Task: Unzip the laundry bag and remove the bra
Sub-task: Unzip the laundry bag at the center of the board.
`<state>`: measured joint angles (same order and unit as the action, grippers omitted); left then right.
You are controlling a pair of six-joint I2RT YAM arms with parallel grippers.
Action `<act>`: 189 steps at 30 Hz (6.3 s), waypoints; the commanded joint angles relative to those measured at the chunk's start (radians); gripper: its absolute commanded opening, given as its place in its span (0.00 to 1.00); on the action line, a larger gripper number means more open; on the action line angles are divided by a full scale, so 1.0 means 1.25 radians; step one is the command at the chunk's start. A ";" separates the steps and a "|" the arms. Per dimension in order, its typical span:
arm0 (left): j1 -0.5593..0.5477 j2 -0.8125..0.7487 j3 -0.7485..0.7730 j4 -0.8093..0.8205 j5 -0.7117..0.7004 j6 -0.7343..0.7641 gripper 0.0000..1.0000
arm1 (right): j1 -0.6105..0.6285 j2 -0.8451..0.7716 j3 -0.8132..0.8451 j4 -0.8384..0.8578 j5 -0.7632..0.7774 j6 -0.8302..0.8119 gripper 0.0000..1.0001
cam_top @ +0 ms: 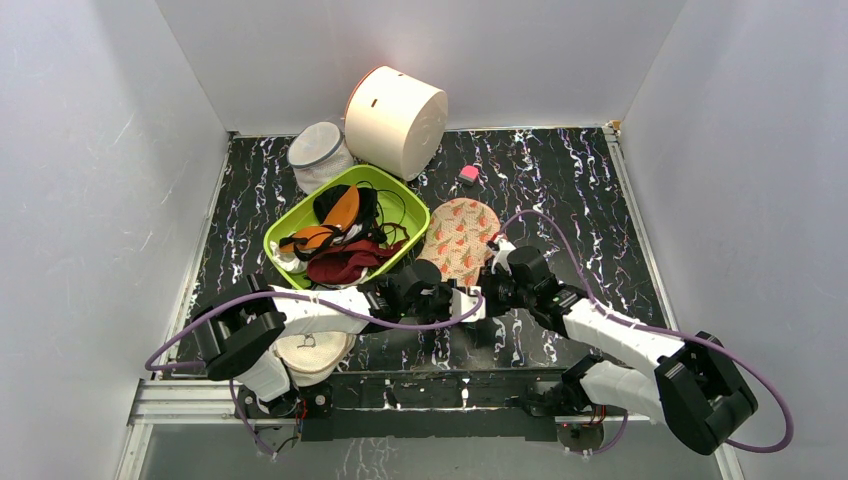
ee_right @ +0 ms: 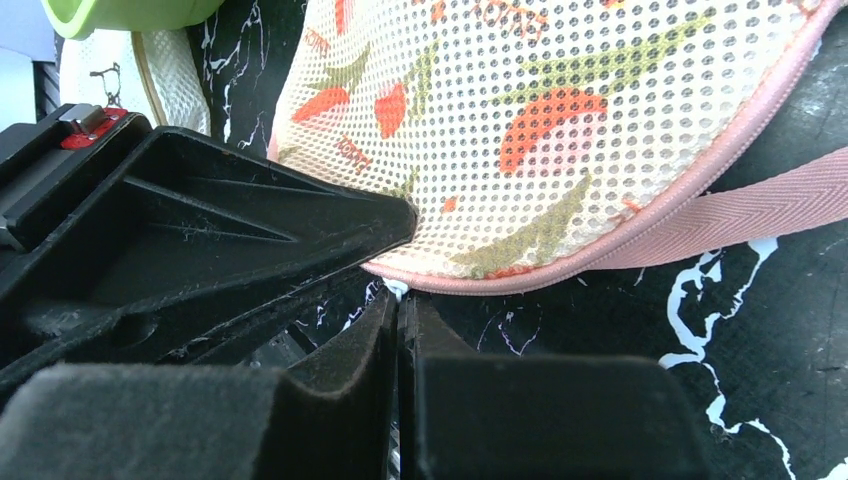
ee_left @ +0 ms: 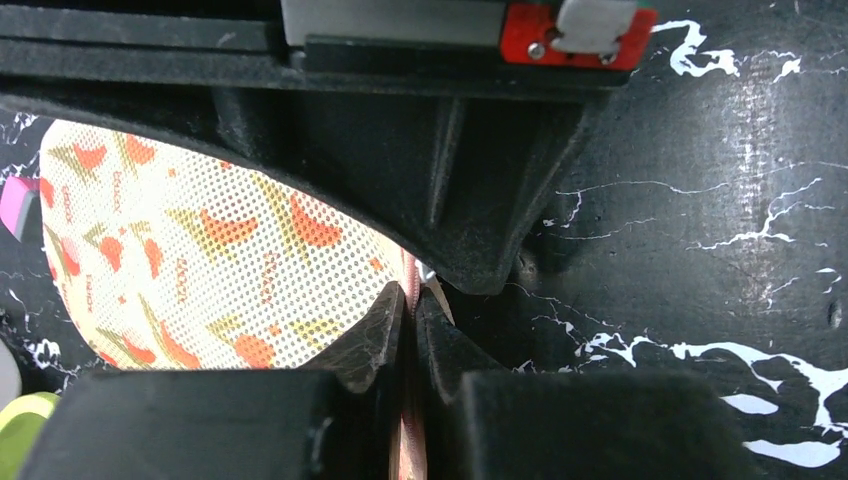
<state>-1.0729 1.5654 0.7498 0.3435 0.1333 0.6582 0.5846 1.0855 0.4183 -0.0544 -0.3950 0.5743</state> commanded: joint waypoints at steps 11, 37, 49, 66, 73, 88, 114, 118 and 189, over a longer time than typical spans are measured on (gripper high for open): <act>0.000 -0.040 -0.016 -0.003 -0.003 0.031 0.00 | 0.000 -0.030 0.054 -0.104 0.202 0.015 0.00; 0.001 -0.075 0.006 -0.066 0.089 0.009 0.47 | -0.083 -0.045 0.050 -0.075 -0.021 -0.064 0.00; -0.008 -0.038 0.022 -0.036 0.042 -0.022 0.63 | -0.047 -0.027 0.043 -0.039 -0.050 -0.030 0.00; -0.009 -0.041 0.011 -0.021 -0.021 0.004 0.16 | -0.037 -0.005 0.040 -0.028 -0.018 -0.033 0.00; -0.009 -0.046 0.016 -0.033 -0.020 0.011 0.00 | -0.054 0.007 0.031 -0.055 0.123 -0.013 0.00; -0.009 -0.021 0.002 -0.014 -0.013 0.007 0.00 | -0.114 -0.085 -0.049 -0.027 0.250 0.009 0.00; -0.009 -0.074 -0.019 0.014 0.079 -0.069 0.92 | -0.058 -0.131 0.002 -0.017 0.051 -0.038 0.00; -0.013 -0.036 -0.012 0.044 0.056 -0.094 0.92 | -0.032 -0.125 0.003 0.007 0.040 -0.025 0.00; -0.078 -0.038 -0.001 0.084 -0.124 -0.043 0.42 | -0.062 -0.213 -0.005 -0.135 -0.048 0.011 0.00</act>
<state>-1.1580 1.5486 0.7654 0.3733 0.0410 0.5743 0.5041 0.8577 0.4091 -0.2596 -0.4808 0.5610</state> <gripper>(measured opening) 0.485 0.009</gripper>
